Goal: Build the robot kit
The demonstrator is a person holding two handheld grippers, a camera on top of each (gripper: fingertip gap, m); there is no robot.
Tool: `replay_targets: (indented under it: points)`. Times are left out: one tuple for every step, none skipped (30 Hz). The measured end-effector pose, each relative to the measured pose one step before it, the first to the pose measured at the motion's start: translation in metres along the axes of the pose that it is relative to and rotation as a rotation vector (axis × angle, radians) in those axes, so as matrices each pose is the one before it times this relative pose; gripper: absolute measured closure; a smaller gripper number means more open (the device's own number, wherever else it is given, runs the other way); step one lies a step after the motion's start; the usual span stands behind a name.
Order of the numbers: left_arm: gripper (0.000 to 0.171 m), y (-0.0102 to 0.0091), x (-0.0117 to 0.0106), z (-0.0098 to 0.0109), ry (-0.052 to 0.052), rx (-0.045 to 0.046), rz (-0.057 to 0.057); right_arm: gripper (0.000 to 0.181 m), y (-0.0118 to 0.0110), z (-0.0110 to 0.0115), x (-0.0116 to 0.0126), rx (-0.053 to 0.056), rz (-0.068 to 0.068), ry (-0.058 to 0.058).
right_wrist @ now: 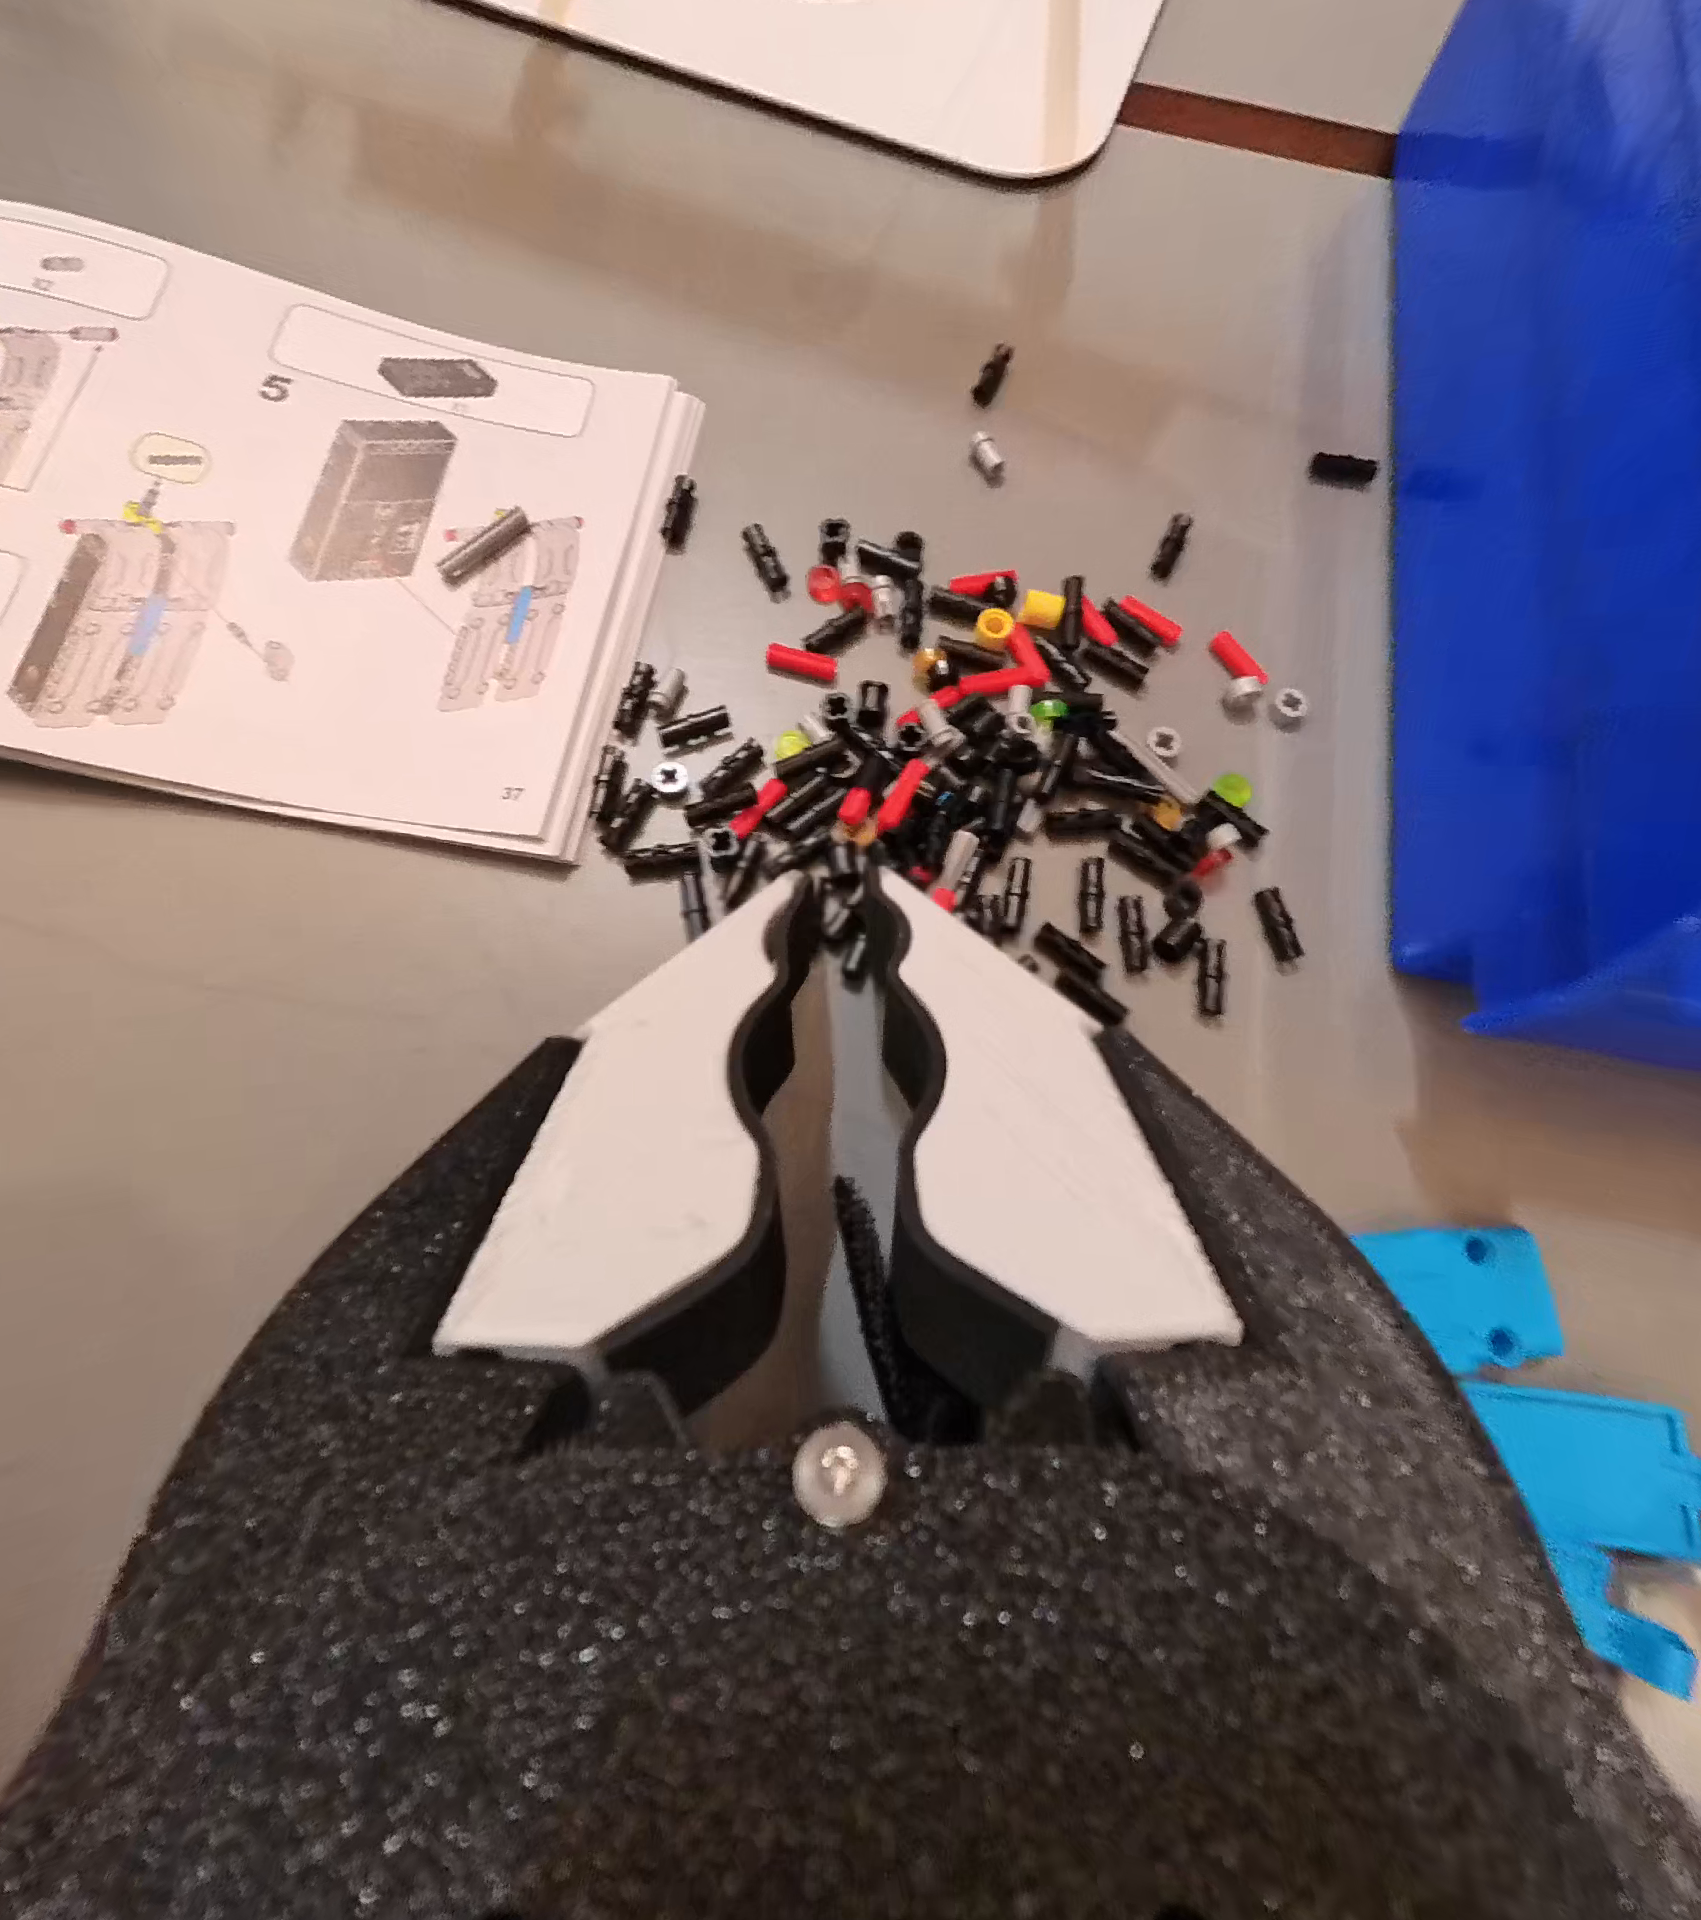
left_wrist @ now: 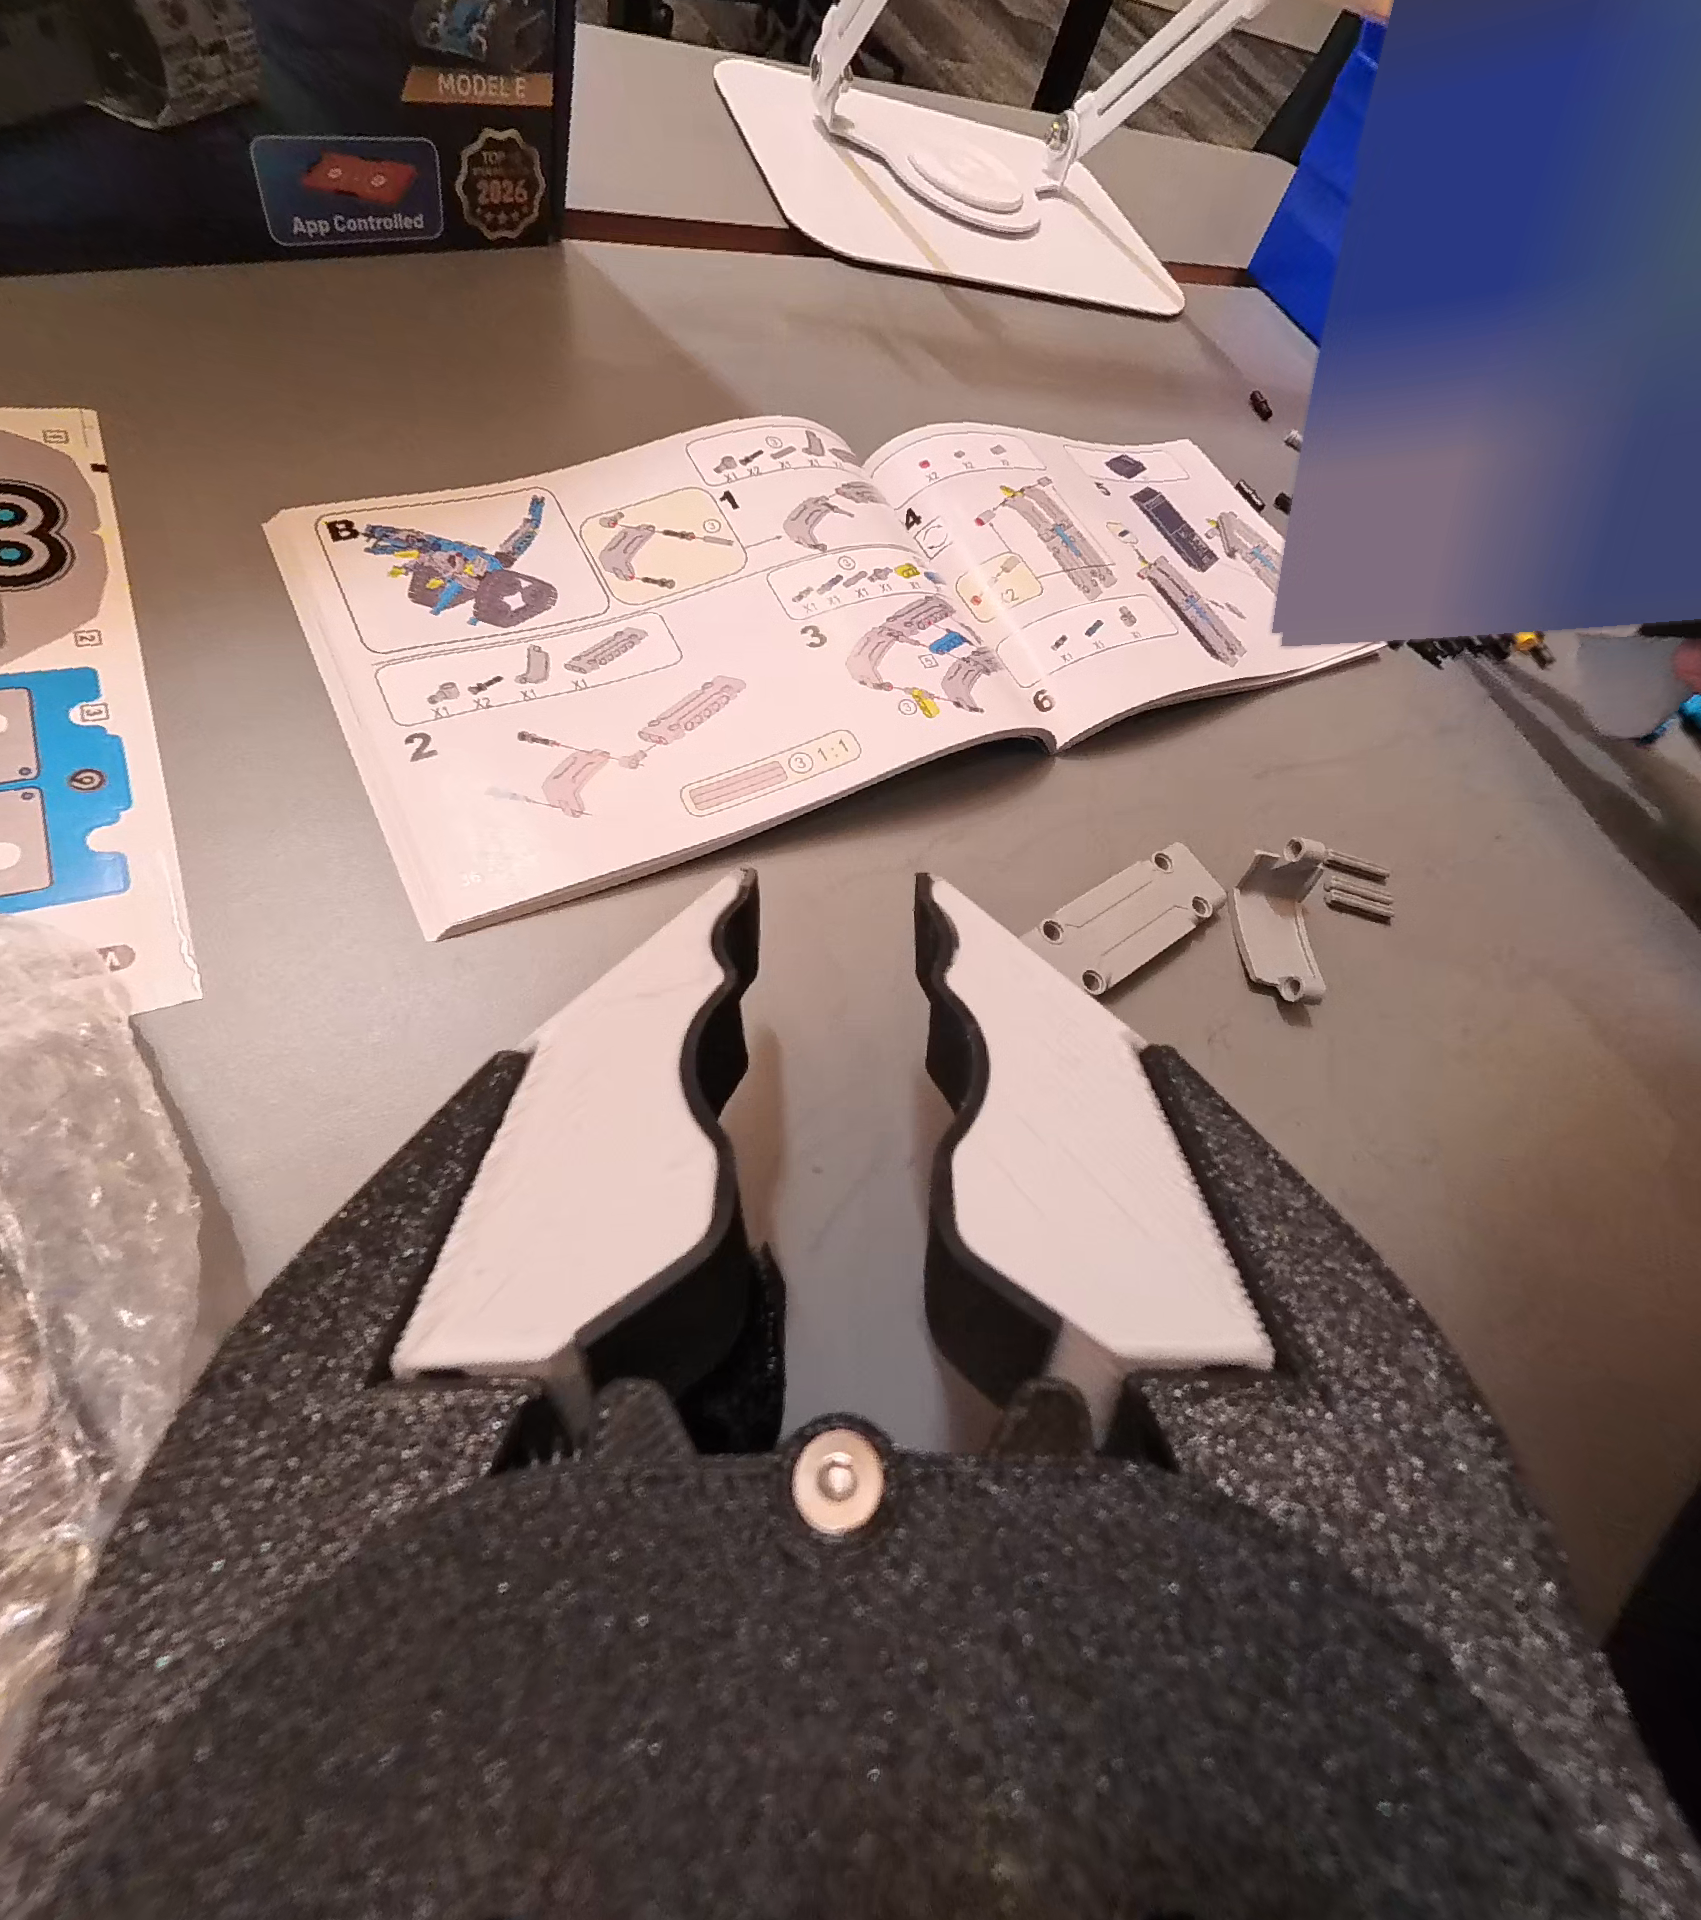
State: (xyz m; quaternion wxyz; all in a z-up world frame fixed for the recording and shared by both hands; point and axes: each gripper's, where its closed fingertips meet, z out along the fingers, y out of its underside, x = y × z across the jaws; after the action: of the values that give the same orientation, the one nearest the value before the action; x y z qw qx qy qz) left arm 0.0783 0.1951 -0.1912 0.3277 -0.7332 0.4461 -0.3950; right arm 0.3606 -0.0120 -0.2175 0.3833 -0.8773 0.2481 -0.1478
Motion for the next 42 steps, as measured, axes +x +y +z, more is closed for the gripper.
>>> replay_targets:
  points:
    - [0.143,0.00011,0.00054,0.00031,0.0024,-0.00080,0.0009,0.173,-0.00032,-0.00187,0.00484,0.0020,0.0029,0.0199]
    - [0.142,0.00020,0.00027,0.00020,-0.0002,-0.00143,0.0025,0.173,0.00002,-0.00165,0.00494,0.0011,0.0022,0.0186]
    - [0.142,0.00033,0.00035,0.00035,0.0019,-0.00233,0.0012,0.173,0.00056,-0.00117,0.00438,-0.0020,0.0015,0.0128]
    - [0.142,0.00061,0.00046,0.00053,0.0032,-0.00341,-0.0012,0.173,0.00157,-0.00079,0.00504,-0.0084,-0.0013,0.0149]
    - [0.142,0.00041,0.00019,0.00032,0.0016,-0.00283,-0.0016,0.173,0.00179,-0.00059,0.00601,-0.0106,-0.0004,0.0195]
    - [0.143,-0.00004,0.00000,-0.00004,-0.0002,0.00060,-0.0008,0.173,0.00079,-0.00110,0.00651,-0.0044,-0.0011,0.0212]
    - [0.143,-0.00033,0.00011,-0.00007,0.0000,0.00175,0.0002,0.173,0.00012,-0.00155,0.00721,0.0000,-0.0013,0.0259]
    - [0.143,0.00014,0.00013,0.00009,0.0005,-0.00045,0.0004,0.173,-0.00021,-0.00157,0.00689,0.0024,0.0004,0.0235]
    - [0.143,0.00024,0.00022,0.00024,0.0004,-0.00200,0.0003,0.173,0.00010,-0.00124,0.00722,0.0008,-0.0006,0.0249]
    - [0.142,0.00023,0.00013,0.00012,0.0004,-0.00135,0.0008,0.173,0.00088,-0.00053,0.00699,-0.0019,-0.0001,0.0227]
    - [0.143,-0.00007,0.00016,0.00003,-0.0001,0.00018,0.0010,0.172,0.00153,0.00038,0.00538,-0.0047,0.0010,0.0138]
    - [0.143,-0.00007,-0.00003,-0.00003,-0.0001,0.00078,-0.0001,0.172,0.00230,0.00132,0.00401,-0.0096,0.0049,0.0072]
    - [0.143,0.00016,0.00020,0.00015,0.0021,-0.00078,-0.0016,0.171,0.00198,0.00189,0.00194,-0.0086,0.0081,-0.0027]
    - [0.143,0.00026,0.00031,0.00011,0.0022,-0.00126,-0.0017,0.171,0.00153,0.00161,0.00088,-0.0082,0.0070,-0.0054]
    - [0.143,-0.00007,-0.00002,0.00003,0.0002,0.00023,-0.0007,0.170,0.00078,0.00107,0.00072,-0.0057,0.0039,-0.0030]
    - [0.143,-0.00014,-0.00007,-0.00016,0.0000,0.00070,-0.0007,0.170,0.00000,0.00039,0.00089,-0.0014,-0.0021,0.0019]
    - [0.143,-0.00012,-0.00021,-0.00002,-0.0004,0.00058,-0.0009,0.170,-0.00005,-0.00003,0.00135,-0.0009,-0.0048,0.0071]
    - [0.143,-0.00043,-0.00037,-0.00032,-0.0014,0.00275,-0.0013,0.170,-0.00024,-0.00019,0.00075,0.0002,-0.0014,0.0042]
    - [0.143,-0.00048,-0.00018,-0.00022,-0.0004,0.00285,-0.0016,0.170,0.00021,-0.00008,-0.00047,-0.0013,0.0026,-0.0030]
    - [0.143,0.00006,0.00003,0.00004,0.0012,-0.00038,-0.0011,0.170,0.00049,0.00014,-0.00138,-0.0035,0.0033,-0.0068]
    - [0.143,0.00046,0.00017,0.00030,0.0010,-0.00265,-0.0001,0.170,0.00039,0.00016,-0.00154,-0.0021,0.0002,-0.0064]
    - [0.143,0.00022,0.00023,0.00019,0.0009,-0.00158,0.0004,0.170,0.00044,0.00012,-0.00057,-0.0030,-0.0036,0.0001]
    - [0.143,-0.00006,0.00013,0.00010,0.0004,0.00040,0.0005,0.170,0.00034,0.00008,-0.00035,-0.0033,-0.0046,0.0015]
    - [0.143,-0.00008,0.00009,-0.00011,0.0001,0.00053,0.0004,0.171,-0.00018,0.00007,-0.00112,0.0006,-0.0024,-0.0036]
    - [0.143,0.00012,0.00009,0.00009,0.0007,-0.00059,0.0001,0.171,-0.00019,0.00005,-0.00078,0.0006,0.0001,-0.0031]
    - [0.143,0.00017,0.00013,0.00014,0.0008,-0.00119,0.0001,0.171,-0.00037,0.00008,-0.00073,0.0011,0.0005,-0.0031]
    - [0.143,0.00009,0.00012,-0.00004,0.0004,-0.00035,0.0004,0.171,-0.00077,-0.00004,-0.00104,0.0038,-0.0002,-0.0045]
    - [0.143,-0.00012,0.00011,-0.00009,0.0003,0.00081,0.0003,0.171,-0.00100,0.00014,-0.00093,0.0043,-0.0005,-0.0034]
    - [0.143,-0.00005,0.00020,0.00001,0.0016,0.00006,-0.0009,0.171,-0.00122,0.00040,-0.00143,0.0040,-0.0023,-0.0043]
    - [0.143,0.00015,0.00036,-0.00007,0.0032,-0.00074,-0.0023,0.171,-0.00160,0.00059,-0.00106,0.0028,-0.0032,-0.0017]
    - [0.143,-0.00010,0.00005,-0.00025,0.0007,0.00069,-0.0014,0.171,-0.00203,0.00092,-0.00141,0.0034,-0.0034,-0.0025]
    - [0.143,-0.00055,-0.00050,-0.00055,-0.0019,0.00391,-0.0010,0.171,-0.00239,0.00158,-0.00303,0.0019,-0.0034,-0.0107]
    - [0.143,-0.00063,-0.00028,-0.00060,0.0003,0.00416,-0.0028,0.171,-0.00268,0.00216,-0.00373,0.0016,-0.0014,-0.0135]
    - [0.143,-0.00012,-0.00023,-0.00031,0.0016,0.00144,-0.0041,0.171,-0.00297,0.00249,-0.00442,0.0010,-0.0001,-0.0168]
    - [0.143,0.00018,-0.00008,-0.00030,0.0021,-0.00012,-0.0040,0.171,-0.00320,0.00268,-0.00561,0.0020,-0.0013,-0.0216]
    - [0.143,0.00003,-0.00002,-0.00024,0.0019,0.00034,-0.0030,0.171,-0.00324,0.00259,-0.00595,0.0043,0.0005,-0.0232]
    - [0.143,-0.00010,-0.00018,-0.00031,0.0013,0.00179,-0.0028,0.171,-0.00265,0.00237,-0.00561,0.0049,0.0033,-0.0225]
    - [0.143,-0.00010,-0.00010,-0.00033,0.0022,0.00148,-0.0035,0.171,-0.00105,0.00228,-0.00370,-0.0006,0.0005,-0.0121]
    - [0.143,0.00017,0.00001,-0.00003,0.0030,-0.00069,-0.0040,0.171,0.00055,0.00185,-0.00185,-0.0057,-0.0065,-0.0004]
    - [0.143,0.00031,0.00002,0.00005,0.0030,-0.00143,-0.0043,0.171,0.00117,0.00161,-0.00081,-0.0073,-0.0090,0.0038]
    - [0.143,0.00027,0.00000,0.00008,0.0025,-0.00083,-0.0038,0.172,0.00111,0.00108,0.00122,-0.0059,-0.0089,0.0126]
    - [0.143,0.00003,-0.00010,0.00004,0.0013,0.00004,-0.0025,0.172,0.00146,0.00045,0.00276,-0.0089,-0.0105,0.0177]
